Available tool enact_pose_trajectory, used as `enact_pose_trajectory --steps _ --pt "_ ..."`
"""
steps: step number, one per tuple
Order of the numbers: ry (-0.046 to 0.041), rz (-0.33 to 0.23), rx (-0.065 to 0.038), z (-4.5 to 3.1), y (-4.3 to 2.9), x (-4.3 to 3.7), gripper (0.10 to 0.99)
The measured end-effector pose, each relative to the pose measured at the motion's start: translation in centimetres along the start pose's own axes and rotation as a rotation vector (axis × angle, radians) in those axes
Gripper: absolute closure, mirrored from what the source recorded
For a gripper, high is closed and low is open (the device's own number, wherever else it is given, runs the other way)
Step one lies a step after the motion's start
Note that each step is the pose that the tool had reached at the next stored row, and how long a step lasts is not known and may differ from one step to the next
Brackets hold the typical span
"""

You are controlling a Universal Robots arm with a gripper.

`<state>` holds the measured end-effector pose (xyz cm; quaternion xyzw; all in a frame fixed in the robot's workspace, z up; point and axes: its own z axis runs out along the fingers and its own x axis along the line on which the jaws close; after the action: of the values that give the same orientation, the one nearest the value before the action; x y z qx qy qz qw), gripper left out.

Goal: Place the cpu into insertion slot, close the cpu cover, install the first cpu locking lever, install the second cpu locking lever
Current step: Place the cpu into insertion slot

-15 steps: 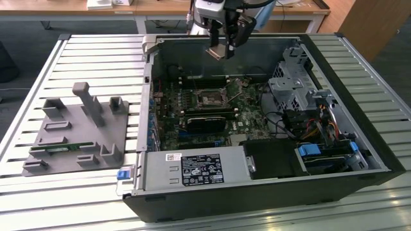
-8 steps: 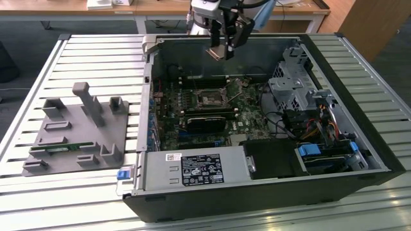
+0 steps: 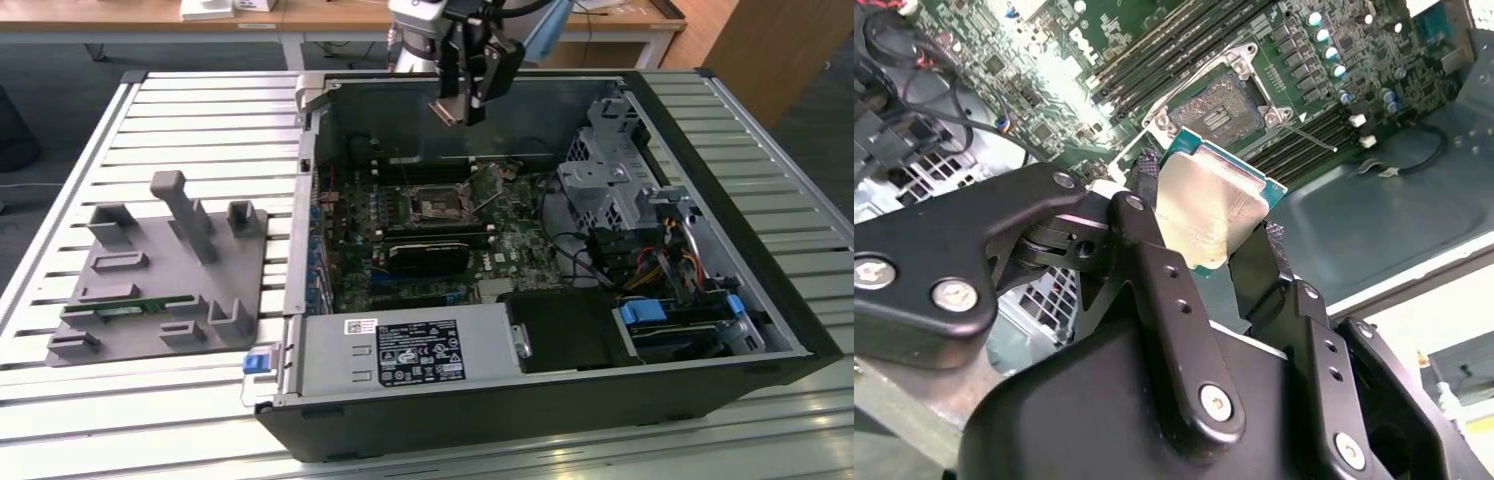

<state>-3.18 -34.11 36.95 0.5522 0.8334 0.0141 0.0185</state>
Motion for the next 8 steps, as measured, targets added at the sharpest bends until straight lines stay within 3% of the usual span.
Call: enact_pose_trajectory --steps 8 --pt "-0.0049 0.08 0.002 0.04 0.0 0.0 0.553"
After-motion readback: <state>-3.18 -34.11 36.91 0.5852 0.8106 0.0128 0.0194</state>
